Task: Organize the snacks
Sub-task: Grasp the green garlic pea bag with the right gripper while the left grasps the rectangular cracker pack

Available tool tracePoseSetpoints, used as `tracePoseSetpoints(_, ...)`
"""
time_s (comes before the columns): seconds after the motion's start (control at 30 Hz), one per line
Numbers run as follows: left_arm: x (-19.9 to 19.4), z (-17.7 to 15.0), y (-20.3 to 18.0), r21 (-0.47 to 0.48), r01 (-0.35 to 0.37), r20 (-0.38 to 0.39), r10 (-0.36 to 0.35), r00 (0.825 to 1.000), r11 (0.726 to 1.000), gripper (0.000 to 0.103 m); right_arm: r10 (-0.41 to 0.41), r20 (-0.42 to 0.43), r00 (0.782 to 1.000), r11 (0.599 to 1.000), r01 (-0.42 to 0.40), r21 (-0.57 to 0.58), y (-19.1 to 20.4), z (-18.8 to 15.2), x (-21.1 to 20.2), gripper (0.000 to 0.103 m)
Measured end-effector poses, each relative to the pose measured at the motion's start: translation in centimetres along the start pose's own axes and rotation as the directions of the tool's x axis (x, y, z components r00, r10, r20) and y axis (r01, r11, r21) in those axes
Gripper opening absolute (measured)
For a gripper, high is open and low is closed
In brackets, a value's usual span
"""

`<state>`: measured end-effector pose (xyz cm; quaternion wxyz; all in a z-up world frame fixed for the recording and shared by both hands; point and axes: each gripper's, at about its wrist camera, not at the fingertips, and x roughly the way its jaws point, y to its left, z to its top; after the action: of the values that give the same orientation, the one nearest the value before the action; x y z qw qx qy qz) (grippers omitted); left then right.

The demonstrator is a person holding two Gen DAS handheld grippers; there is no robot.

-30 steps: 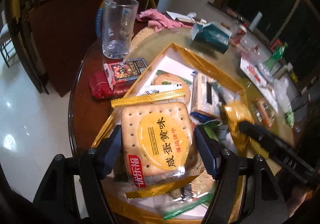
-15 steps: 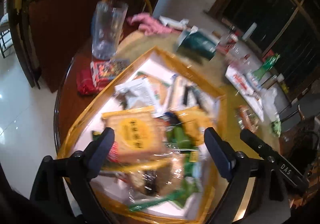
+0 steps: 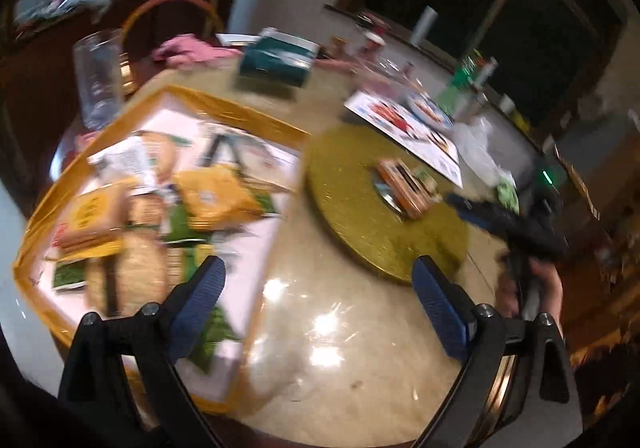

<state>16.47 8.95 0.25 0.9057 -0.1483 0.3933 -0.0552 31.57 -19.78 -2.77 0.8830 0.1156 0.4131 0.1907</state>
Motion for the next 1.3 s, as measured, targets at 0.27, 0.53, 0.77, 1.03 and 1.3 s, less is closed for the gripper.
tracePoseSetpoints(0.27, 2.5, -0.4, -3.8, 0.041, 0.014, -0.059, -0.012, 0.998, 0.999, 0.094, -0.042, -0.039, 0.998, 0.999, 0.042, -0.015, -2.4, 5.1, 4.0, 0.064)
tracePoseSetpoints(0.53, 4.7, -0.6, -5.7, 0.059, 0.000, -0.091, 0.006, 0.996, 0.998, 0.094, -0.057, -0.076, 0.995, 0.998, 0.055, -0.031, -3.5, 4.3, 5.5, 0.026)
tracePoseSetpoints(0.77, 5.6, -0.9, -7.1, 0.054, 0.005, -0.130, 0.002, 0.991, 0.999, 0.094, 0.010, -0.077, 0.997, 1.000, -0.009, 0.015, -4.0, 4.3, 4.2, 0.044)
tracePoseSetpoints(1.03, 4.1, -1.0, -7.7, 0.075, -0.018, -0.108, 0.027, 0.994, 0.997, 0.094, -0.025, -0.108, 0.994, 1.000, 0.024, -0.012, -3.8, 5.9, 7.0, 0.049)
tracePoseSetpoints(1.3, 8.4, 1.0, -9.7, 0.066, -0.010, -0.142, 0.020, 0.990, 0.998, 0.094, -0.064, -0.110, 0.992, 0.996, 0.071, 0.055, -5.9, 0.7, 1.5, 0.029)
